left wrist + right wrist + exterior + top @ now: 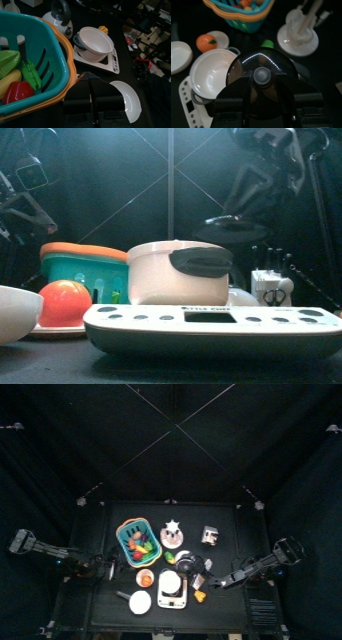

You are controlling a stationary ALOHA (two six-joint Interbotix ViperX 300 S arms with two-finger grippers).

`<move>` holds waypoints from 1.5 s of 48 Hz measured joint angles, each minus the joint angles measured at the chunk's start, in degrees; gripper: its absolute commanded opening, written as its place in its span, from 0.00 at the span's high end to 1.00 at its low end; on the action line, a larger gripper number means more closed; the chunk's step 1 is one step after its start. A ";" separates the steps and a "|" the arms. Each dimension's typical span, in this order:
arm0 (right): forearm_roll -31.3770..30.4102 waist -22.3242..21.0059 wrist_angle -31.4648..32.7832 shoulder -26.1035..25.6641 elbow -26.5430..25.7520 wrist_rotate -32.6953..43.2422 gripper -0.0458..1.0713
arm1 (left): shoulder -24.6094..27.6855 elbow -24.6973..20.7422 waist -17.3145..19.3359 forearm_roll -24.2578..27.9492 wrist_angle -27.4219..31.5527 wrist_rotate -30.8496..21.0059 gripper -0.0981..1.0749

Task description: Place pot lid to right of kettle

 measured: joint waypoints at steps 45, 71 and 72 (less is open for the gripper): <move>6.68 -7.47 -1.23 -4.83 14.15 0.88 0.29 | 0.09 -1.49 -2.55 4.75 -0.97 -0.09 0.76; 7.03 -8.35 -1.67 -3.25 14.15 1.05 0.15 | 0.00 -1.49 -2.55 4.75 -0.97 0.00 0.76; 7.03 -8.35 -1.85 -3.16 14.15 1.05 0.15 | 0.09 -1.49 -2.55 4.75 -0.97 -0.09 0.76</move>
